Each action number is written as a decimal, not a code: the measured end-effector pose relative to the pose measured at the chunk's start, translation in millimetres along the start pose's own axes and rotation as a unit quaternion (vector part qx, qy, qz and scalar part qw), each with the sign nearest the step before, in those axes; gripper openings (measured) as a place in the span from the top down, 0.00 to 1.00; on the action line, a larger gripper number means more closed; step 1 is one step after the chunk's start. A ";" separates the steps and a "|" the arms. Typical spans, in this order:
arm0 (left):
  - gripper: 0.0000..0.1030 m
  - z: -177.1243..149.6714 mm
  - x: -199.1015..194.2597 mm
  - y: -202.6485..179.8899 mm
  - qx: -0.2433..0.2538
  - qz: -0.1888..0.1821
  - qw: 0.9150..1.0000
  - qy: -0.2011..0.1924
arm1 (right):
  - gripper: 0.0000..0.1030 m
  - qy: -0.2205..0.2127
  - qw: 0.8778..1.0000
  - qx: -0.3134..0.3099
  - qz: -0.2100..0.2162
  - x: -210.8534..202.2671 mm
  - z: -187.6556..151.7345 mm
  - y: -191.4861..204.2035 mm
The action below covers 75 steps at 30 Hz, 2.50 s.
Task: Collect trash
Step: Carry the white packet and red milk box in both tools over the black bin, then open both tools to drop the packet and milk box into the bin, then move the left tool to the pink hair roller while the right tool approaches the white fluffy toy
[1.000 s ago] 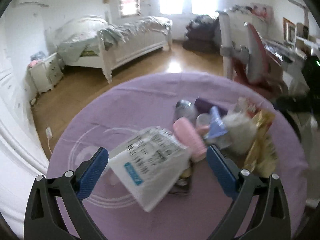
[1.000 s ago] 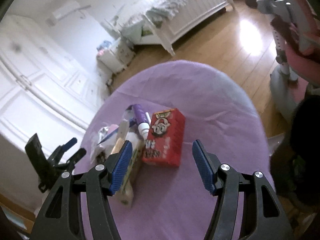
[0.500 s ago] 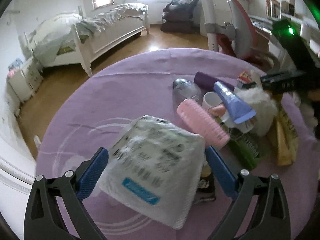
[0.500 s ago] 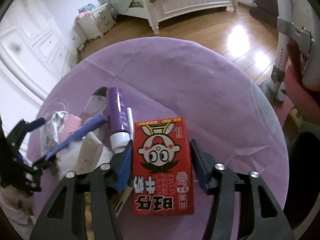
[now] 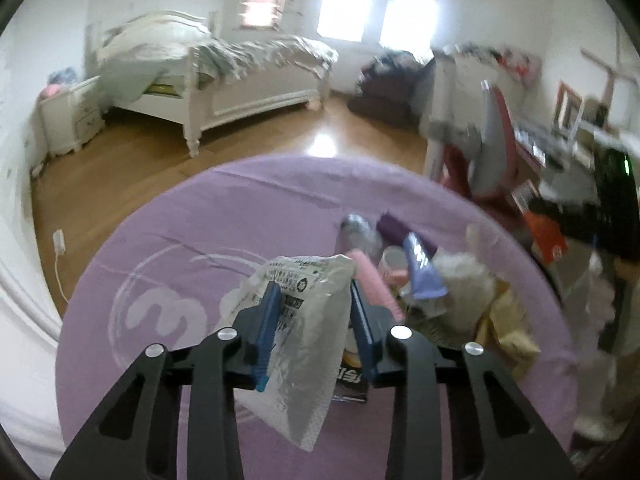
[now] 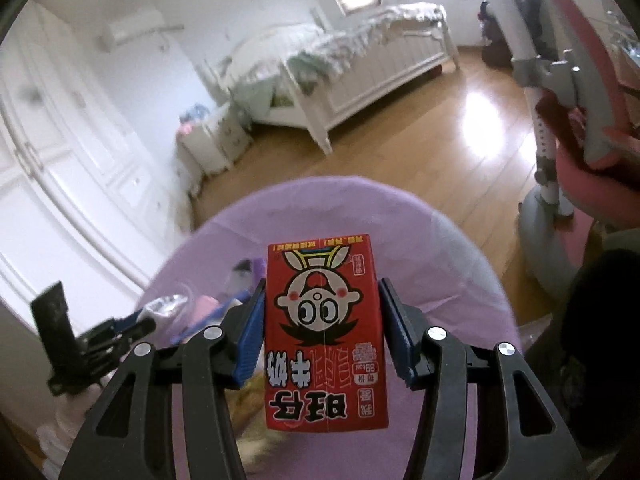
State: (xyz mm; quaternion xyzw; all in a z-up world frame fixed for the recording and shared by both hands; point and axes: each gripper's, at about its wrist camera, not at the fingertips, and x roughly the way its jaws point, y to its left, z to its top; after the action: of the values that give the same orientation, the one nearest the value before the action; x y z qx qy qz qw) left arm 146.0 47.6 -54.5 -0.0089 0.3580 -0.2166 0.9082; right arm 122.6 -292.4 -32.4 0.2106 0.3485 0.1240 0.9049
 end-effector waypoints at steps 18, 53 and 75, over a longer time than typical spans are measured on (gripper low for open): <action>0.72 54.3 -19.5 -171.9 0.023 -0.185 0.981 -0.058 | 0.49 -0.089 0.994 0.062 0.013 -118.2 -8.0 -92.2; 0.21 26.8 175.3 -440.9 0.104 -0.289 0.947 0.099 | 0.26 -0.122 0.949 0.261 -0.125 -183.0 -74.4 -332.0; 0.16 29.7 20.9 -207.5 -0.047 -0.120 0.991 -0.046 | 0.25 -0.022 0.996 0.077 -0.024 -98.5 -48.4 -154.4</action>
State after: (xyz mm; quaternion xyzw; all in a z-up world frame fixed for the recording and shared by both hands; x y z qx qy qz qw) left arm 98.7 -152.9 -10.5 -0.1046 0.3222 -0.3065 0.8895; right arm 30.0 -450.7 -79.9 0.2741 0.3416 0.0707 0.8962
